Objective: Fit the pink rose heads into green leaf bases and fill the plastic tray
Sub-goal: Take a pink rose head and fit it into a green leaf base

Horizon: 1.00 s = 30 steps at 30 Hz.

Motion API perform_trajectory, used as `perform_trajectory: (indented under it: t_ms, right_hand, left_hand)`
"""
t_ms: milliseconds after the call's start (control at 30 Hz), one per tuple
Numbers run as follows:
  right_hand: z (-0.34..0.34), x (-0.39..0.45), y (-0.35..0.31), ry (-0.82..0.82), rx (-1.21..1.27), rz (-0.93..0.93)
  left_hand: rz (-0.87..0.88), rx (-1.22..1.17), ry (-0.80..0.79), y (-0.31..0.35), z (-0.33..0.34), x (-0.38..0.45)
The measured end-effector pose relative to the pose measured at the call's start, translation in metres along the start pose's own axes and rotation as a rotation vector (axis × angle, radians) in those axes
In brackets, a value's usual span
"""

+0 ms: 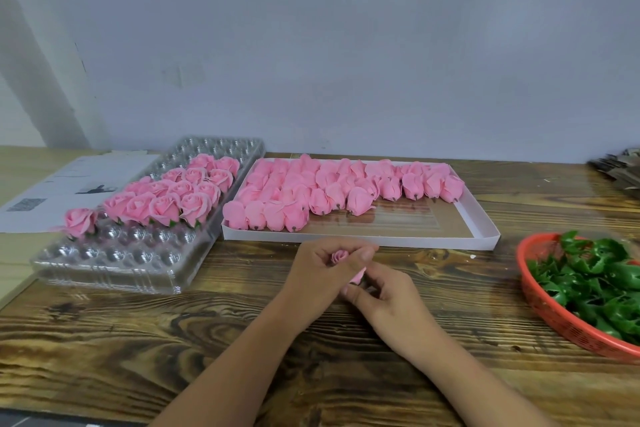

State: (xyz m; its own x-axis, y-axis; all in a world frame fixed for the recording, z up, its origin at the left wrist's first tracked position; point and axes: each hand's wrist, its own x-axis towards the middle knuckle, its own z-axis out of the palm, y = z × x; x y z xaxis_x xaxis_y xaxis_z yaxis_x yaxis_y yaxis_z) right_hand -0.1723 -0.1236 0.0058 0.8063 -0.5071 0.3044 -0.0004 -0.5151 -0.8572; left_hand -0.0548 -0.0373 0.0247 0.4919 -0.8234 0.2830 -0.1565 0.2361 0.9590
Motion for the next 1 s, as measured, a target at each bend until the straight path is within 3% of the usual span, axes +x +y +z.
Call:
perform_trajectory:
  t_ms: [533,633,767,867,1000]
  right_hand:
    - [-0.006,-0.002,-0.004,0.066,-0.003,0.001]
    - [-0.006,-0.002,-0.005,0.061,-0.009,-0.009]
    - [-0.002,-0.001,-0.003,-0.015,-0.041,0.001]
    - [-0.001,-0.002,0.000,-0.033,-0.128,-0.006]
    - [-0.001,-0.003,-0.002,-0.017,-0.118,-0.028]
  left_hand:
    - [-0.068,0.327,-0.119,-0.011,-0.002,0.002]
    - [-0.044,0.267,-0.131,-0.007,-0.002,0.001]
    - [0.127,0.171,-0.019,0.001,-0.002,0.002]
    - [0.090,0.091,0.025,0.002,0.001,0.001]
    - [0.034,0.158,0.003,-0.008,0.003,0.000]
